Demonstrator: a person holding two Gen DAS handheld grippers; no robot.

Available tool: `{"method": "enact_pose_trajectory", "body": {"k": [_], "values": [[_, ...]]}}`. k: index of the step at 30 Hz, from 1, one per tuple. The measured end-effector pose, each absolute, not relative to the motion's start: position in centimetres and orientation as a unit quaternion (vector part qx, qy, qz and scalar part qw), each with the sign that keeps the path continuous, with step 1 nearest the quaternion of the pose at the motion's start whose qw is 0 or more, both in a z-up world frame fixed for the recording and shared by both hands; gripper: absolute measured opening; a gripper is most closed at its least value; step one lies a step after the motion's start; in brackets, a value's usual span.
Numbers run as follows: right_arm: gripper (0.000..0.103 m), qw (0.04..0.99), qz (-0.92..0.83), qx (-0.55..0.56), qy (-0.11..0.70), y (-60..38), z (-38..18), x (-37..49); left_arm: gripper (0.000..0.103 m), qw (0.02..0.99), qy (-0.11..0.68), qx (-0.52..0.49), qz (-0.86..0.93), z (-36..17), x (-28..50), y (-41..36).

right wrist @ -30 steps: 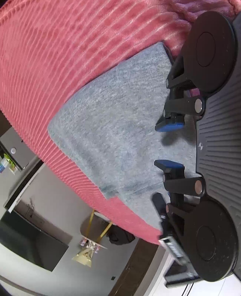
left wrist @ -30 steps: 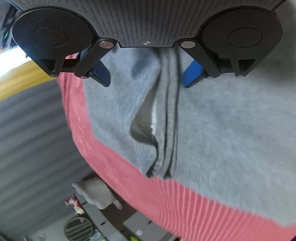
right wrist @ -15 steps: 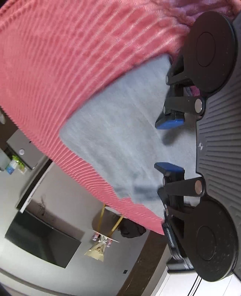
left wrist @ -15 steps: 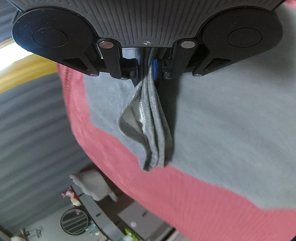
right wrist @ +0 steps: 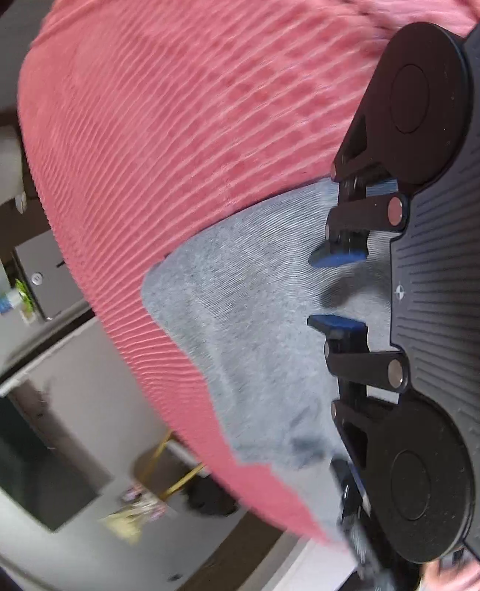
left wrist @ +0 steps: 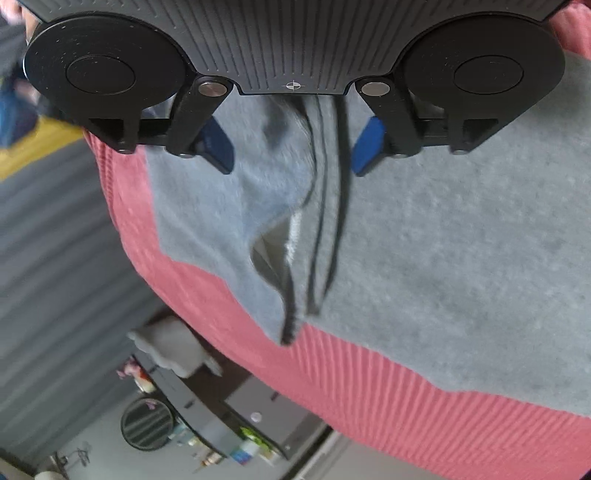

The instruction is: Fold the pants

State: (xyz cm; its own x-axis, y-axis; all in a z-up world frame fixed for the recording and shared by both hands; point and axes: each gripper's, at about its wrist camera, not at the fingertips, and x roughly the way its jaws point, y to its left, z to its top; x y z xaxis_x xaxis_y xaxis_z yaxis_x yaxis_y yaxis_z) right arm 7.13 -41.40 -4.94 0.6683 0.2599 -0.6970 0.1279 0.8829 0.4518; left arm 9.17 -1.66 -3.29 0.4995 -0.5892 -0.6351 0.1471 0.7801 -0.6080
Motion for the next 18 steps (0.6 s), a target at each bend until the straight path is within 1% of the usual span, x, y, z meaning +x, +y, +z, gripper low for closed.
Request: {"method": "enact_pose_trajectory", "body": {"k": [4,7,10,12,13,16,18], "values": [[0.011,0.902,0.012,0.163,0.399,-40.4,-4.9,12.2,0.078,0.838,0.442,-0.226,-0.225,-3.7,9.4,-2.3],[0.011,0.905,-0.003,0.149,0.399,-40.3,-4.9,17.2,0.078,0.841,0.434,-0.232,-0.226,-3.9,9.7,-2.6],[0.011,0.905,-0.019,0.137,0.402,-40.2,-5.1,20.2,0.079,0.84,0.427,-0.246,-0.229,-4.3,10.0,-2.3],[0.012,0.904,-0.016,0.14,0.403,-39.8,-5.4,20.6,0.079,0.838,0.424,-0.256,-0.23,-4.4,10.2,-2.0],[0.015,0.906,-0.005,0.138,0.401,-39.3,-5.3,20.1,0.079,0.836,0.422,-0.262,-0.231,-4.5,10.3,-1.8],[0.015,0.903,0.072,0.146,0.399,-37.0,-5.5,17.7,0.079,0.831,0.419,-0.283,-0.233,-4.6,10.6,-1.2],[0.015,0.904,0.11,0.12,0.396,-34.5,-5.9,15.7,0.079,0.831,0.413,-0.297,-0.225,-4.6,10.5,-0.6]]}}
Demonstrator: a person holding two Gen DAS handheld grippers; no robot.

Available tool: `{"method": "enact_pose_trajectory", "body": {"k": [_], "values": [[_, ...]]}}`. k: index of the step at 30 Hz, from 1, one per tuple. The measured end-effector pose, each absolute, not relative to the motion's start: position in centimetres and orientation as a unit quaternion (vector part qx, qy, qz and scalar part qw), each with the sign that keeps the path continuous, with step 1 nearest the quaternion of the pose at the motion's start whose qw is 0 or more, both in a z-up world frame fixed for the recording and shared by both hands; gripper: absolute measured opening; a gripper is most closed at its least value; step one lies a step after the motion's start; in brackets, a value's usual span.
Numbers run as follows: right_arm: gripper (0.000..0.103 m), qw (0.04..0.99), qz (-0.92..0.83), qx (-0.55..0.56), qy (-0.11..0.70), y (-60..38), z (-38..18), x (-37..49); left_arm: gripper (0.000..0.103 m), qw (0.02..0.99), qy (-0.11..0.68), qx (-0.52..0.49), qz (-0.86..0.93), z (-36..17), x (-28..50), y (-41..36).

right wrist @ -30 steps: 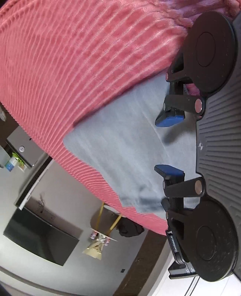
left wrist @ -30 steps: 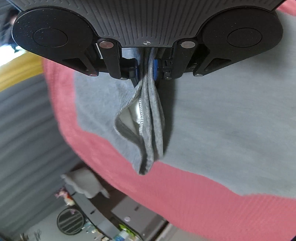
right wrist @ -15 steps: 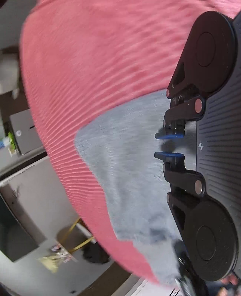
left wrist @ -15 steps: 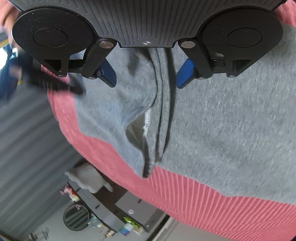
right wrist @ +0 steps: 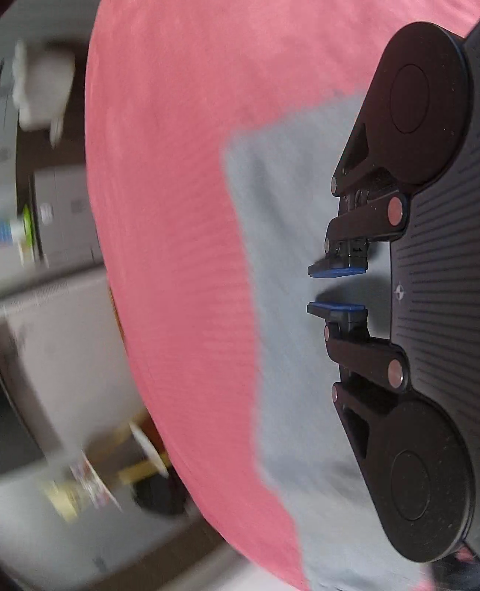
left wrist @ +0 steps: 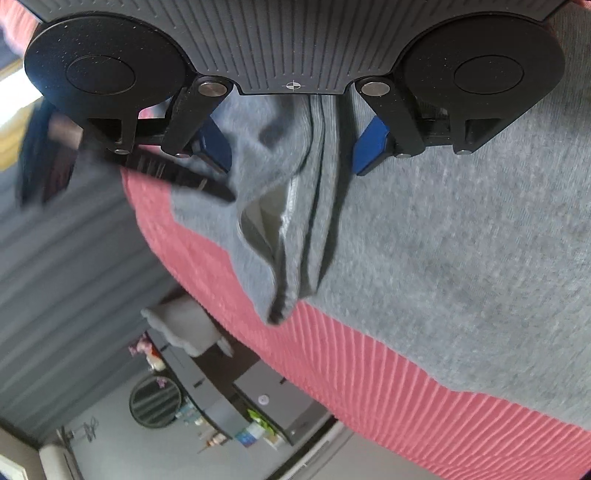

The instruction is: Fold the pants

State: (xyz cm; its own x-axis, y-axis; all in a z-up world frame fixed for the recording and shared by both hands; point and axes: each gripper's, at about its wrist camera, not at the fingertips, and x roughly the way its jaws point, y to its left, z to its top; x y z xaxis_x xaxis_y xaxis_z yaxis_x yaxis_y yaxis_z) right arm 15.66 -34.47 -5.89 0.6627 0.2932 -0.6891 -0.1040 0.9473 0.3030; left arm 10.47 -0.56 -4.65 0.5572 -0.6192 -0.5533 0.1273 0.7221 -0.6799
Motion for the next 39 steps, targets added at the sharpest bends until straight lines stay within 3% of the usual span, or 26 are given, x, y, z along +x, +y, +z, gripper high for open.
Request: {"method": "enact_pose_trajectory", "body": {"k": [10,13,17,20,23,25,27,30,36,39], "values": [[0.014,0.895,0.217,0.031,0.389,-26.8,-5.3,10.8,0.082,0.838,0.386,-0.349,-0.168,-4.1,9.4,2.9],[0.015,0.873,0.239,0.107,0.412,-30.7,-4.8,9.8,0.082,0.834,0.397,-0.329,-0.195,-4.2,9.6,2.1],[0.048,0.885,0.166,0.188,0.393,-37.6,-4.0,6.7,0.084,0.83,0.409,-0.288,-0.247,-4.1,10.0,-0.1],[0.056,0.874,0.112,0.273,0.387,-42.6,-5.0,4.5,0.085,0.826,0.426,-0.258,-0.262,-4.4,10.9,-1.8],[0.056,0.848,0.116,0.361,0.37,-45.4,-6.1,3.6,0.075,0.834,0.436,-0.24,-0.24,-4.7,12.0,-3.1],[0.056,0.841,0.113,0.37,0.379,-45.4,-6.9,3.9,0.05,0.837,0.438,-0.242,-0.223,-4.5,12.4,-3.7],[0.056,0.836,0.117,0.365,0.392,-44.7,-7.4,4.6,0.035,0.844,0.439,-0.23,-0.207,-4.6,12.6,-4.2],[0.056,0.84,0.12,0.346,0.401,-43.5,-7.2,5.2,0.027,0.857,0.428,-0.202,-0.204,-4.4,12.5,-5.0],[0.058,0.836,0.119,0.352,0.404,-43.2,-7.4,6.0,0.024,0.859,0.418,-0.208,-0.21,-3.8,12.2,-4.7],[0.065,0.835,0.124,0.351,0.405,-43.3,-7.4,6.6,0.022,0.861,0.41,-0.21,-0.218,-3.4,11.8,-4.3]]}}
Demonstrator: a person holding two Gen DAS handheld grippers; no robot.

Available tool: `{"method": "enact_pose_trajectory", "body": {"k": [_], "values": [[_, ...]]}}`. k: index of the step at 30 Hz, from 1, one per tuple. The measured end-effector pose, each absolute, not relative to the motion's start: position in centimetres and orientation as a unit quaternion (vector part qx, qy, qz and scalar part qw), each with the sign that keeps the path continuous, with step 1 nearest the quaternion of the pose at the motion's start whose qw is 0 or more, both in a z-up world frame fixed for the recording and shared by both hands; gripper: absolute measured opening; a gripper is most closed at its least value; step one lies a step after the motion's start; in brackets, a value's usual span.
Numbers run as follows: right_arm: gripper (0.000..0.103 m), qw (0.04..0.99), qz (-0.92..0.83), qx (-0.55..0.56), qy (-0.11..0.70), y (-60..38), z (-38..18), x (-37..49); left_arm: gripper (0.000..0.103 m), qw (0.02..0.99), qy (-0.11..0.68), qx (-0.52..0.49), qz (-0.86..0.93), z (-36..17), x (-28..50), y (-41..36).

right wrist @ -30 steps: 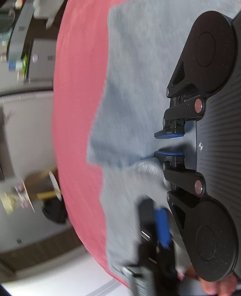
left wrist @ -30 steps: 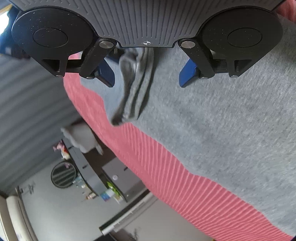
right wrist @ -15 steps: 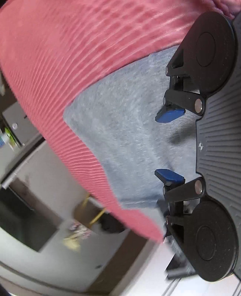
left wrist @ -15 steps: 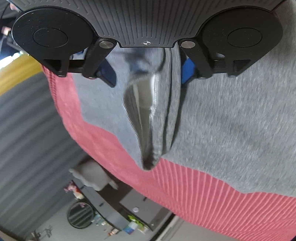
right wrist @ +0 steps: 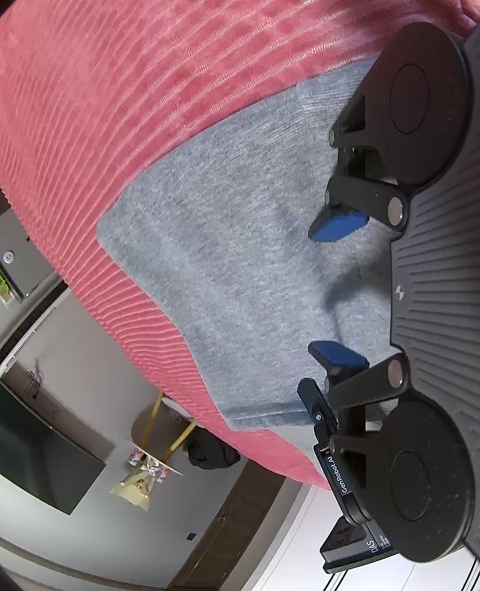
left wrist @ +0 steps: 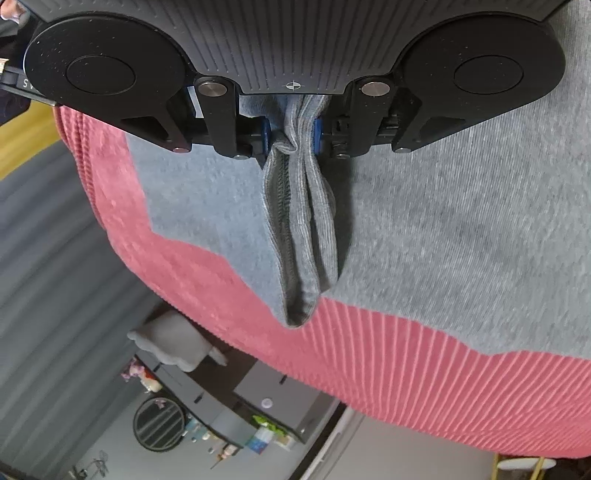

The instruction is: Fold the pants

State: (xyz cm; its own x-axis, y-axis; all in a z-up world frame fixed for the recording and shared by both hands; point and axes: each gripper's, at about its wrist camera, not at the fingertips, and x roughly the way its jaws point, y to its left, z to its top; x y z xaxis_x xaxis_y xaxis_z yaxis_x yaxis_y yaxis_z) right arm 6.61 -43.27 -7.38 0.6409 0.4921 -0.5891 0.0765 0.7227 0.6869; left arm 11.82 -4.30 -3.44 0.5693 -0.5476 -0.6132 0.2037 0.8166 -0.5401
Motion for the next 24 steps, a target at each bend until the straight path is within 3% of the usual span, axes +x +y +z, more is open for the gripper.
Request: {"method": "enact_pose_trajectory", "body": {"k": [4,7,20,23,24], "values": [[0.08,0.844,0.126,0.334,0.4,-42.5,-6.9,7.0,0.022,0.861,0.399,-0.217,-0.23,-3.0,11.4,-3.6],[0.085,0.85,0.116,0.334,0.391,-42.6,-6.6,6.7,0.022,0.861,0.395,-0.217,-0.235,-2.7,11.3,-3.3],[0.085,0.856,0.084,0.353,0.367,-44.9,-7.0,5.4,0.018,0.859,0.379,-0.246,-0.24,-2.2,11.1,-0.7],[0.085,0.857,0.081,0.352,0.367,-45.0,-7.1,5.4,0.022,0.86,0.382,-0.243,-0.237,-2.5,11.2,-0.9],[0.085,0.857,0.079,0.352,0.369,-44.9,-7.1,5.4,0.03,0.862,0.384,-0.239,-0.228,-2.6,11.2,-0.9]]}}
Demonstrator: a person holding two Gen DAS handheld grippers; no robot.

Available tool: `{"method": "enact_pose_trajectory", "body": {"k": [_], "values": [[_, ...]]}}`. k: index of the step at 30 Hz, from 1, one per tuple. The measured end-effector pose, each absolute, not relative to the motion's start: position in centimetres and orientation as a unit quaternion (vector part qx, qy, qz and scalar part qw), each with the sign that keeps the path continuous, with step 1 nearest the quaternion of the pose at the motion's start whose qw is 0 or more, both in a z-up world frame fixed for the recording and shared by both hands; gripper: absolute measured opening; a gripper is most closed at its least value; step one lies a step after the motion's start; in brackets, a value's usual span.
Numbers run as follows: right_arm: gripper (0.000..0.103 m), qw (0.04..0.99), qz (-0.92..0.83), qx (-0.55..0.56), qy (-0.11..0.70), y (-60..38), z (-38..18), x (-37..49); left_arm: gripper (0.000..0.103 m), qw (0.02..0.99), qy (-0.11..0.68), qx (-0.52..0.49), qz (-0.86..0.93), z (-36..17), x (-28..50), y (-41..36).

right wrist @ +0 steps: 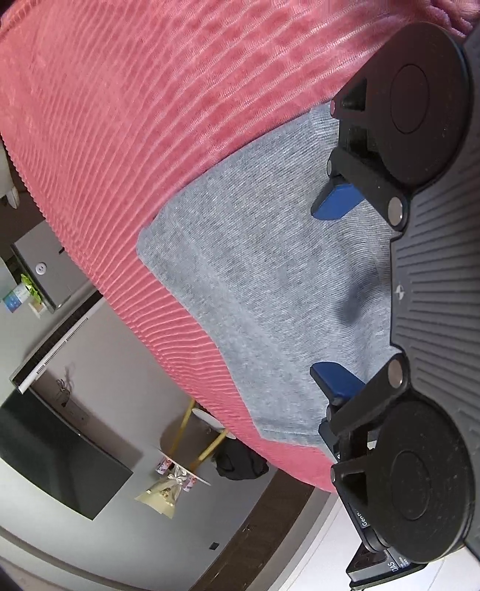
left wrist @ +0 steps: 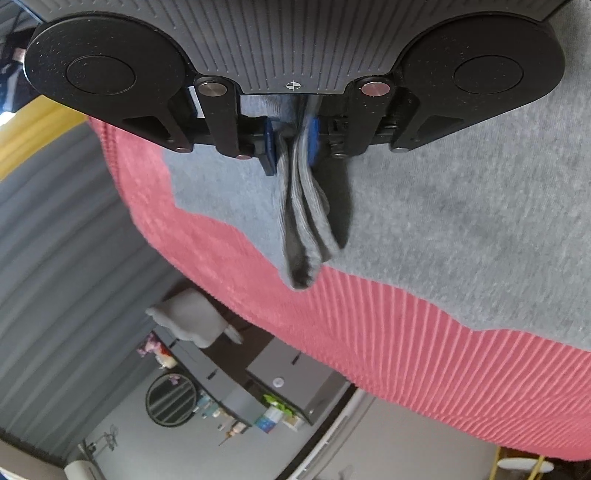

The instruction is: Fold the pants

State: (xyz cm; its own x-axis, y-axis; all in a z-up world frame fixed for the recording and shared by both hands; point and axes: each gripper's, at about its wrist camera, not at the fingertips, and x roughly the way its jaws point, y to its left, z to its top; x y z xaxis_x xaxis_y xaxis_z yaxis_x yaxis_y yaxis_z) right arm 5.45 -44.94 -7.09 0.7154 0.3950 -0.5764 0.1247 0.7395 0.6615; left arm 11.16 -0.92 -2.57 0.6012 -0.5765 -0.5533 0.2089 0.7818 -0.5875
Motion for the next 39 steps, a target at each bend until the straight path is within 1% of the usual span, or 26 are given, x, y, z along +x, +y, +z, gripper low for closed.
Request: {"method": "enact_pose_trajectory", "body": {"k": [1,2,3,5,7,9,11,12,13,17,19,24,27,28,29,30,31,32,33,34,36,38,39], "values": [[0.085,0.856,0.076,0.353,0.37,-45.0,-7.2,5.4,0.043,0.862,0.388,-0.241,-0.219,-2.6,11.3,-0.9],[0.085,0.854,0.076,0.358,0.371,-45.2,-7.3,5.5,0.048,0.857,0.394,-0.25,-0.217,-2.9,11.4,-0.7],[0.085,0.852,0.076,0.362,0.371,-45.3,-7.4,5.5,0.058,0.849,0.401,-0.265,-0.22,-3.3,11.5,-0.4],[0.085,0.849,0.076,0.37,0.37,-45.5,-7.6,5.6,0.069,0.828,0.421,-0.289,-0.233,-4.0,11.9,-0.2],[0.085,0.846,0.077,0.375,0.37,-45.6,-7.7,5.6,0.07,0.82,0.435,-0.282,-0.243,-4.5,12.1,-0.9],[0.085,0.846,0.079,0.376,0.37,-45.6,-7.8,5.7,0.068,0.829,0.436,-0.25,-0.244,-4.8,12.3,-2.1],[0.085,0.846,0.08,0.376,0.37,-45.6,-7.9,5.6,0.05,0.84,0.43,-0.233,-0.235,-4.9,12.5,-2.9],[0.085,0.846,0.081,0.376,0.37,-45.6,-7.9,5.6,0.025,0.845,0.429,-0.231,-0.221,-4.9,12.6,-3.3],[0.085,0.846,0.081,0.375,0.37,-45.6,-7.9,5.6,0.022,0.844,0.428,-0.234,-0.22,-5.0,12.7,-3.4],[0.085,0.85,0.078,0.365,0.372,-45.3,-7.4,5.5,0.017,0.855,0.392,-0.245,-0.234,-4.1,12.0,-2.8],[0.085,0.852,0.077,0.352,0.379,-44.8,-6.9,5.5,0.017,0.856,0.369,-0.265,-0.246,-3.2,11.6,-1.9],[0.085,0.864,0.08,0.338,0.363,-44.0,-5.5,4.8,0.017,0.877,0.344,-0.245,-0.228,-1.7,10.5,0.5],[0.081,0.866,0.087,0.327,0.368,-43.7,-5.3,4.6,0.018,0.885,0.339,-0.255,-0.192,-1.3,10.4,2.7],[0.076,0.869,0.088,0.317,0.37,-43.5,-5.2,4.6,0.019,0.889,0.341,-0.247,-0.179,-1.2,10.5,3.1],[0.066,0.873,0.083,0.304,0.373,-43.2,-5.1,4.6,0.021,0.893,0.343,-0.238,-0.169,-1.3,10.4,3.4],[0.059,0.876,0.079,0.293,0.376,-42.9,-5.0,4.7,0.028,0.893,0.349,-0.236,-0.157,-1.3,10.4,3.6],[0.046,0.877,0.077,0.285,0.38,-42.7,-5.0,4.9,0.032,0.896,0.349,-0.236,-0.14,-1.1,10.3,3.7],[0.041,0.876,0.075,0.28,0.385,-42.7,-5.1,5.1,0.037,0.905,0.339,-0.229,-0.12,-0.8,9.9,3.9],[0.041,0.877,0.072,0.273,0.388,-42.5,-5.0,5.3,0.043,0.914,0.327,-0.217,-0.105,-0.3,9.7,4.0],[0.04,0.88,0.069,0.263,0.388,-42.4,-5.0,5.6,0.053,0.921,0.317,-0.207,-0.093,0.2,9.3,3.8],[0.038,0.89,0.063,0.232,0.387,-41.9,-4.5,6.4,0.06,0.931,0.299,-0.192,-0.081,0.9,8.6,3.1],[0.036,0.903,0.058,0.195,0.379,-41.5,-4.1,7.5,0.062,0.934,0.291,-0.176,-0.109,1.1,8.3,1.7],[0.036,0.908,0.056,0.18,0.375,-41.2,-3.9,8.1,0.066,0.934,0.292,-0.167,-0.123,1.1,8.2,0.9]]}}
